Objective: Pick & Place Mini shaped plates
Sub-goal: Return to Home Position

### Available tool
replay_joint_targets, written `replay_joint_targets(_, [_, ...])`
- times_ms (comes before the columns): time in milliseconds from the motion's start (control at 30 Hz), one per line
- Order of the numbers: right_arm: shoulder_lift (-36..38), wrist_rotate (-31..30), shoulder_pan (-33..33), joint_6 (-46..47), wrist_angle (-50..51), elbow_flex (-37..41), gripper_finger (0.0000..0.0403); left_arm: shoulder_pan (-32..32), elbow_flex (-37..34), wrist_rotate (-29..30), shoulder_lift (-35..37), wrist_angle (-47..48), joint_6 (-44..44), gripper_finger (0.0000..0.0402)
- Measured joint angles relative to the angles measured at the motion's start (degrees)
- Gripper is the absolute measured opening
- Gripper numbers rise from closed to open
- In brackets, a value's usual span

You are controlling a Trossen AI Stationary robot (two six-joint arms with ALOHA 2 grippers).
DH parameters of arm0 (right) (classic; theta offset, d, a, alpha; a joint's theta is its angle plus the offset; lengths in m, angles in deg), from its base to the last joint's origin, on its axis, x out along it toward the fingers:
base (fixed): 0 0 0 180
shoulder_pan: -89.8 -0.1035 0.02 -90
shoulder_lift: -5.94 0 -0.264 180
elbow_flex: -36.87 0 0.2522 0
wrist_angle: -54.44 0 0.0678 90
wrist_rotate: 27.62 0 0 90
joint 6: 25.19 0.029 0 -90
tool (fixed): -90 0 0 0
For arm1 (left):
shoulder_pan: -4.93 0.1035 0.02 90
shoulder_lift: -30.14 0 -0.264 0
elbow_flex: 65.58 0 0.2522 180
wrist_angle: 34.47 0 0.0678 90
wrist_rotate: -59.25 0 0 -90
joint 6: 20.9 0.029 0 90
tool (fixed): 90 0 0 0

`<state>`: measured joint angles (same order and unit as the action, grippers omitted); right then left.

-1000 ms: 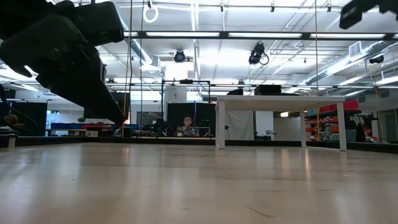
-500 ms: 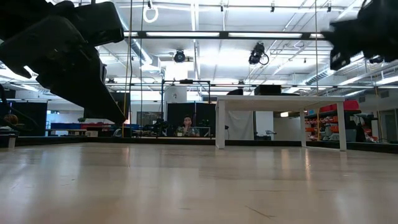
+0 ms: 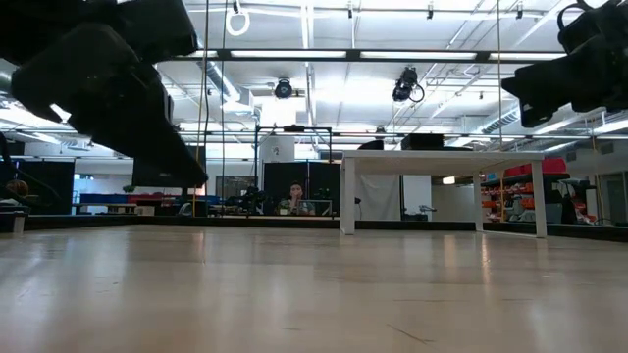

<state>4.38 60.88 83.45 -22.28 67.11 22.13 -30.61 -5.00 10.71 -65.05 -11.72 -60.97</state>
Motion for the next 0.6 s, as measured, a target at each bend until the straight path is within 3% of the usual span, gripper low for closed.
replay_joint_targets(100, [0.01, 0.00, 0.00, 0.00, 0.00, 0.00, 0.0110, -1.30, -1.42, 5.21, 2.53, 0.24, 4.99, 0.0006])
replay_joint_targets(167, [0.00, 0.00, 0.00, -0.01, 0.00, 0.00, 0.0110, -1.40, -4.83, 4.41, 6.64, -1.63, 6.24, 0.0005])
replay_joint_targets(267, [0.00, 0.00, 0.00, -0.04, -0.02, 0.00, 0.0110, -0.42, -13.97, -1.54, 13.88, -11.95, 7.85, 0.0004])
replay_joint_targets(467, [0.00, 0.00, 0.00, -0.13, 0.00, 0.00, 0.0110, 3.91, -34.39, -14.32, 29.37, -43.98, 17.06, 0.0004])
replay_joint_targets(600, [0.00, 0.00, 0.00, -0.11, -0.01, 0.00, 0.0110, 8.30, -43.36, -19.22, 39.52, -54.39, 21.55, 0.0004])
